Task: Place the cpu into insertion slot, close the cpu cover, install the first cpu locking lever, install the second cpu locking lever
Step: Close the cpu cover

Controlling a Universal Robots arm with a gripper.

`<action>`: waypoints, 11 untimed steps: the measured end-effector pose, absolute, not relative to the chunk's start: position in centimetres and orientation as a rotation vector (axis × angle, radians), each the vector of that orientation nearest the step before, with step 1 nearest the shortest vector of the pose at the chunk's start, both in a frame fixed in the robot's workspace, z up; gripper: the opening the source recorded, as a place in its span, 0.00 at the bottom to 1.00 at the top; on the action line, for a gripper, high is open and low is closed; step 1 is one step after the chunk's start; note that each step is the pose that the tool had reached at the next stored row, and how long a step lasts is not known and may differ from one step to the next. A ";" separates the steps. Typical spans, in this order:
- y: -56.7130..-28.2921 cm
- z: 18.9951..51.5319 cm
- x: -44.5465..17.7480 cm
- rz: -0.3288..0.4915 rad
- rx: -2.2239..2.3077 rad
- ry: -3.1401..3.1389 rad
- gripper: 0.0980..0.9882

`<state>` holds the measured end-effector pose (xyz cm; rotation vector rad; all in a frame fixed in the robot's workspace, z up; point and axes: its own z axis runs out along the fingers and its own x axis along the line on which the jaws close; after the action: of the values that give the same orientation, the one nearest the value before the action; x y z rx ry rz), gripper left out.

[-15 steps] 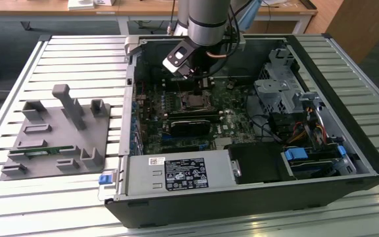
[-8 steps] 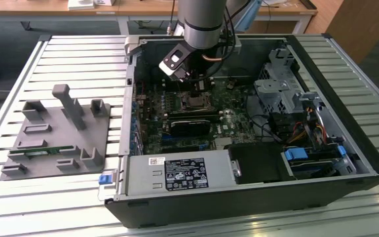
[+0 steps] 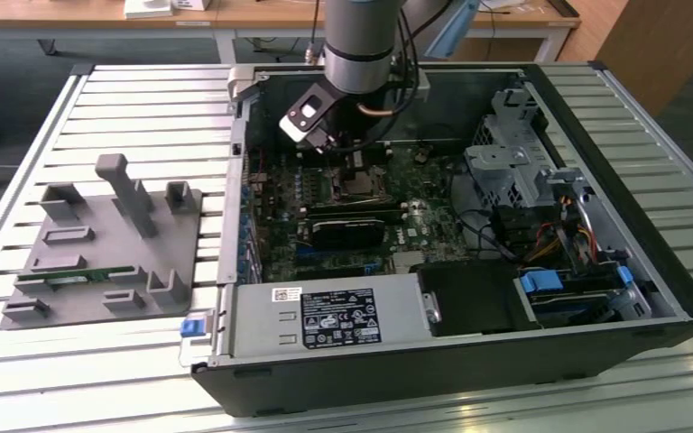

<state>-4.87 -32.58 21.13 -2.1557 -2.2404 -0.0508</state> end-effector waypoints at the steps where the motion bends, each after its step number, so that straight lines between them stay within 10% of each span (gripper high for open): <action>1: -32.6 21.1 -5.0 -0.051 -2.156 -2.240 0.01; 11: -32.6 20.2 -5.2 -0.051 -2.156 -2.241 0.01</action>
<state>-5.19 -32.58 20.18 -2.1556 -2.2405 -0.0506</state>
